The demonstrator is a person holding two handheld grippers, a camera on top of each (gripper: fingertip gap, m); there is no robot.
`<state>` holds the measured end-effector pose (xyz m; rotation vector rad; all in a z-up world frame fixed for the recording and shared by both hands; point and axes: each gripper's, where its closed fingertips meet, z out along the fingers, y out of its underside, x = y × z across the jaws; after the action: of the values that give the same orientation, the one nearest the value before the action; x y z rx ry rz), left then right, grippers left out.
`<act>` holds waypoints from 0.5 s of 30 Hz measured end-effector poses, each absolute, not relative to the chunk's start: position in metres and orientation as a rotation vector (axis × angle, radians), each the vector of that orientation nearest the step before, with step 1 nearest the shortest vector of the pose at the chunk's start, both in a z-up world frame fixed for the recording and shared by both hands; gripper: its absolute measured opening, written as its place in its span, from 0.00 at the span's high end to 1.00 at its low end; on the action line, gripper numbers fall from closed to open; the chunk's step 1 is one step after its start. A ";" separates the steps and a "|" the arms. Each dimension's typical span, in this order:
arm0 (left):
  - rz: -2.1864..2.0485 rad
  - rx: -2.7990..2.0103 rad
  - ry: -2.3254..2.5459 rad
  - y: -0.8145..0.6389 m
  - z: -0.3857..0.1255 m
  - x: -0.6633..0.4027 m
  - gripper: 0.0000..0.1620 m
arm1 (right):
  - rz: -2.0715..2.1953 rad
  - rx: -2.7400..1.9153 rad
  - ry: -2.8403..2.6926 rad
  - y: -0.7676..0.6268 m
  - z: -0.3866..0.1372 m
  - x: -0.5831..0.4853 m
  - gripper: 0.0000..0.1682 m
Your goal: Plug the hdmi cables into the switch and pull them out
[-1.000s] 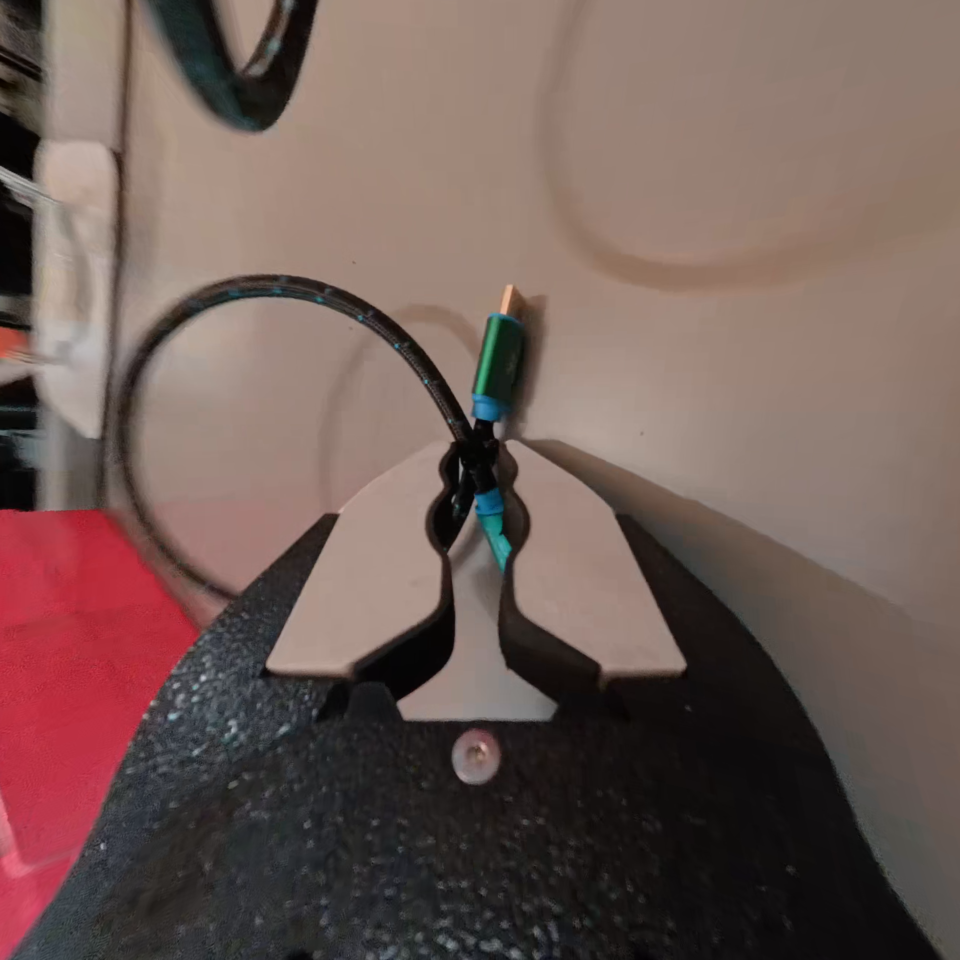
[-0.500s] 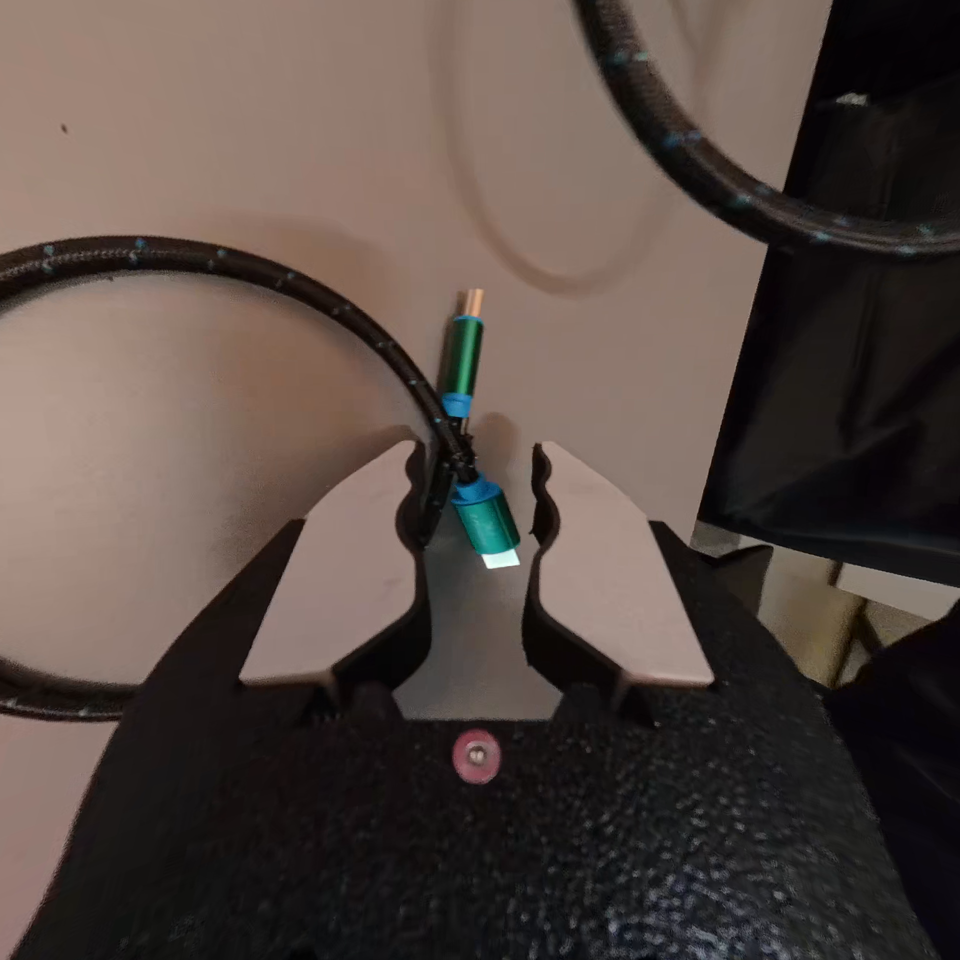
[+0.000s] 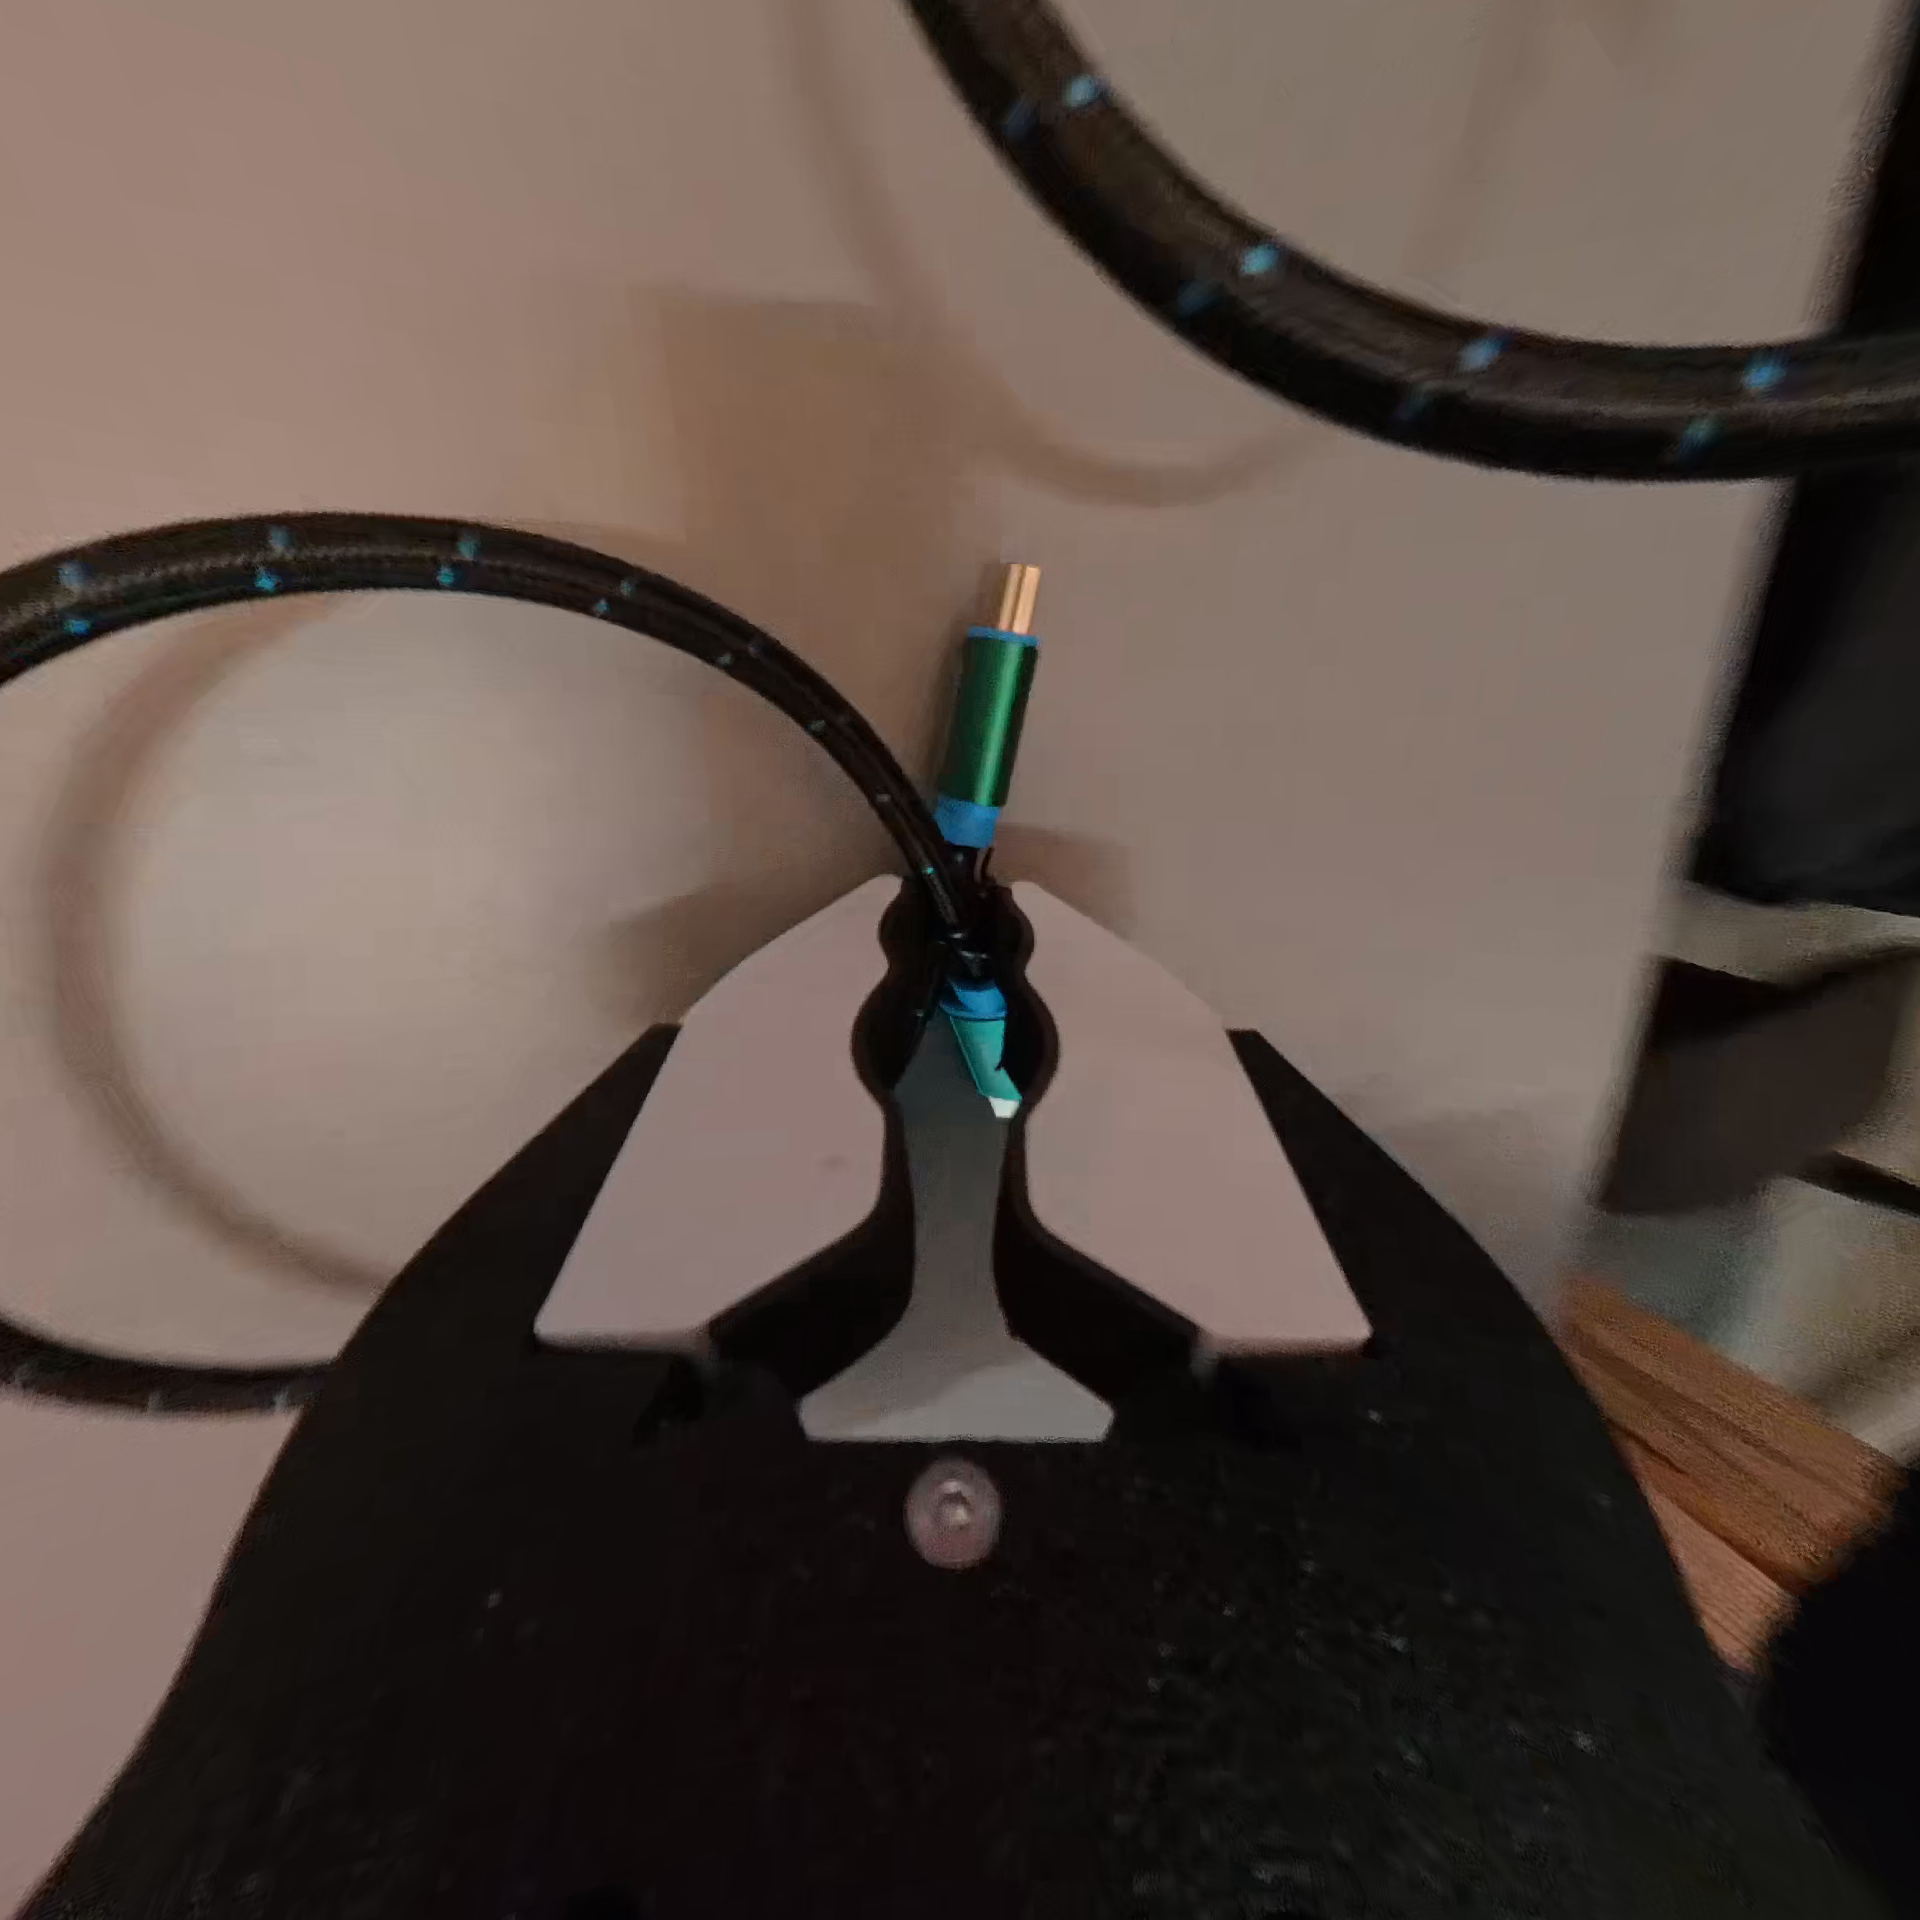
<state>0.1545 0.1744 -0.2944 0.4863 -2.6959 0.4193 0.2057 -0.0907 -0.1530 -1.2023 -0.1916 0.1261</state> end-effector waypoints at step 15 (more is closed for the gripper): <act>0.272 -0.122 -4.384 0.081 -0.119 0.195 0.93 | 0.190 -1.176 -0.180 -0.086 -0.151 0.201 0.93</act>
<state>0.1954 0.0813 -0.1190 -0.1217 -4.3839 0.2719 0.2011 -0.0856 -0.1506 -1.1760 -0.1799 0.1899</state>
